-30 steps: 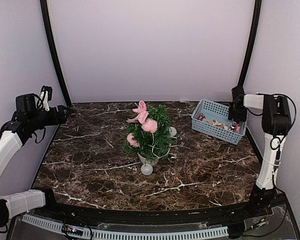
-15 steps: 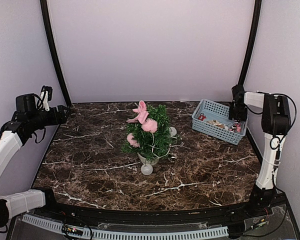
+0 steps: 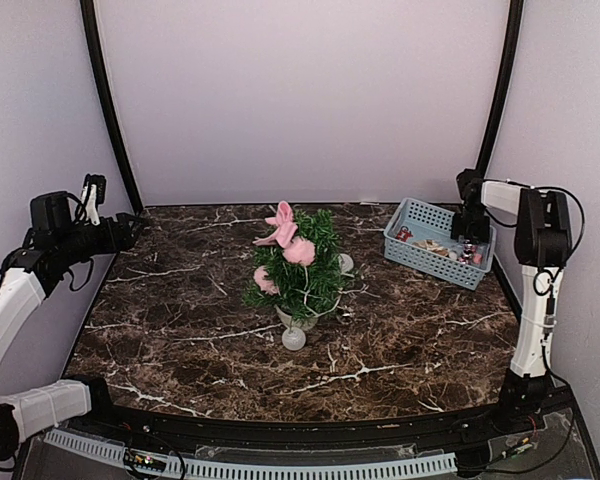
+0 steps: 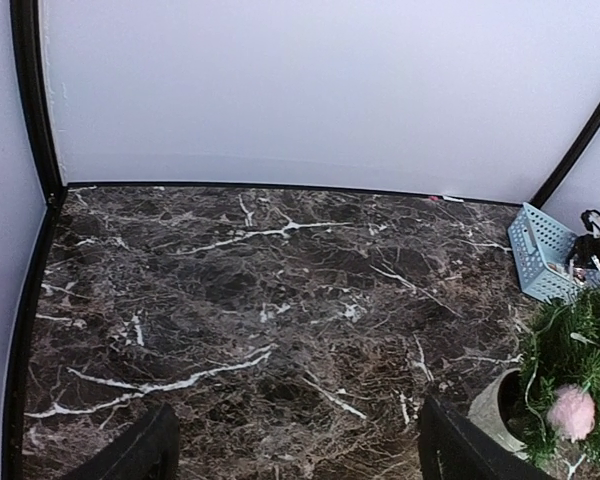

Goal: Decorate the small christmas tree

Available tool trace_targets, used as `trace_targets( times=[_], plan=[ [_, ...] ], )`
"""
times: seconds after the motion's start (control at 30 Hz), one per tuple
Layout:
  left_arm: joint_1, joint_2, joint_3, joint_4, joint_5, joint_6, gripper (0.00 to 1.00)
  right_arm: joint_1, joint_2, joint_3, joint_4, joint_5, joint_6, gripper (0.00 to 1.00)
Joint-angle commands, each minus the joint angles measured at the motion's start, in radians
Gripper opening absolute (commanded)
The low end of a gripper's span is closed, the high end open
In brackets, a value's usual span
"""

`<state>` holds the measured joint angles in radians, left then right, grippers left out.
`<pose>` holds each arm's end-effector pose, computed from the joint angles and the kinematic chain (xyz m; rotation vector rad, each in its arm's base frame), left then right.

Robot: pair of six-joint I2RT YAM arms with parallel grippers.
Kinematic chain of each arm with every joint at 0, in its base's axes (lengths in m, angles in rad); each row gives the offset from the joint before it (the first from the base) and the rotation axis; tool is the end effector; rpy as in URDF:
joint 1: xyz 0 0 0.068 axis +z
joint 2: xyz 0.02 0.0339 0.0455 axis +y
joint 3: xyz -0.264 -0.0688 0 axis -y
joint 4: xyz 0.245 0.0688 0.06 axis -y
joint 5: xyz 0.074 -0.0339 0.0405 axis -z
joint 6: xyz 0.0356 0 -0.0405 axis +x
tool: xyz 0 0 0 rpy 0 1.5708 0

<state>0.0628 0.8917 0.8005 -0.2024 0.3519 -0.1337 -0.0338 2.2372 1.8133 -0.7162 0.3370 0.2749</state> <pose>0.2068 0.0007 0.3253 0.0614 1.8617 -0.3767 0.4754 -0.0279 0.1772 0.5051 2.6045 -0.3780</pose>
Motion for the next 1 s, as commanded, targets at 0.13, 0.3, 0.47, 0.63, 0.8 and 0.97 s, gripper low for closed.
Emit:
trace_targets(
  times=[0.13,0.3,0.47,0.63,0.8,0.97],
  plan=[
    [0.004,-0.014,-0.037,0.06,0.101,-0.044,0.83,0.008,-0.004,-0.018,0.006,0.026,0.059,0.67],
    [0.004,-0.005,-0.037,0.061,0.106,-0.046,0.83,0.008,0.028,-0.01,0.037,-0.009,0.082,0.63],
    [0.005,0.0,-0.038,0.059,0.105,-0.044,0.83,0.009,0.023,-0.053,0.089,-0.001,0.106,0.57],
    [0.003,0.008,-0.038,0.058,0.108,-0.044,0.83,0.01,-0.027,-0.111,0.164,0.016,0.119,0.48],
    [0.003,0.009,-0.04,0.054,0.102,-0.039,0.83,0.013,-0.129,-0.182,0.241,0.028,0.116,0.42],
    [0.003,0.008,-0.045,0.059,0.104,-0.037,0.83,0.018,-0.302,-0.281,0.32,0.023,0.081,0.4]
  ],
)
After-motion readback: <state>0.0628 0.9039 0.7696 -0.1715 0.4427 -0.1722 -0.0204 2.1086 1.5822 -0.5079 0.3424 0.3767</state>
